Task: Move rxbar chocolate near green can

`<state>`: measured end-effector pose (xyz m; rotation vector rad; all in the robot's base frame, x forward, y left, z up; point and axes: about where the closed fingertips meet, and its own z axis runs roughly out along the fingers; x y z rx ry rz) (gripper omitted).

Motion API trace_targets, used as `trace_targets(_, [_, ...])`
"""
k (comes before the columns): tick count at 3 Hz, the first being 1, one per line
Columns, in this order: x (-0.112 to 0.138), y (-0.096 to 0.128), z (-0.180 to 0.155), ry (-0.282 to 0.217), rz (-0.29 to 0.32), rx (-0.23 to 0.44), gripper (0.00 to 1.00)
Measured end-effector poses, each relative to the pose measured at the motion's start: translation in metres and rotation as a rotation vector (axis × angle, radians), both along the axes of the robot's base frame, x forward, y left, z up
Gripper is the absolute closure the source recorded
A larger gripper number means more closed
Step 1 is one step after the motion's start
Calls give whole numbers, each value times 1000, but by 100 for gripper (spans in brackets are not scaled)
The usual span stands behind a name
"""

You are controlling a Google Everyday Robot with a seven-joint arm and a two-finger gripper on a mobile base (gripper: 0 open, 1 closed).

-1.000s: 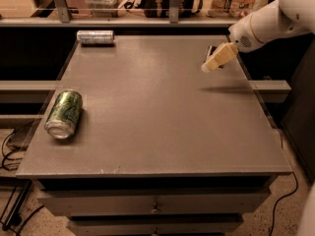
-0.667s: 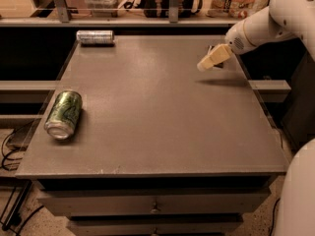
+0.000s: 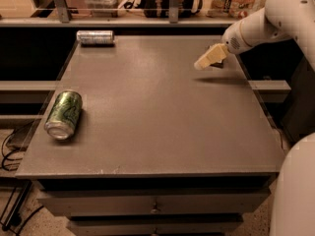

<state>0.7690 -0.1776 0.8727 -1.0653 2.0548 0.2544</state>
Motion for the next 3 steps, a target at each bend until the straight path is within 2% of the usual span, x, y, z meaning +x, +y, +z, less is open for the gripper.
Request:
trace_targets(2, [18,-1,-10,-6,-43,50,0])
trace_targets(3, [27,-5,-20,7,-65,57,0])
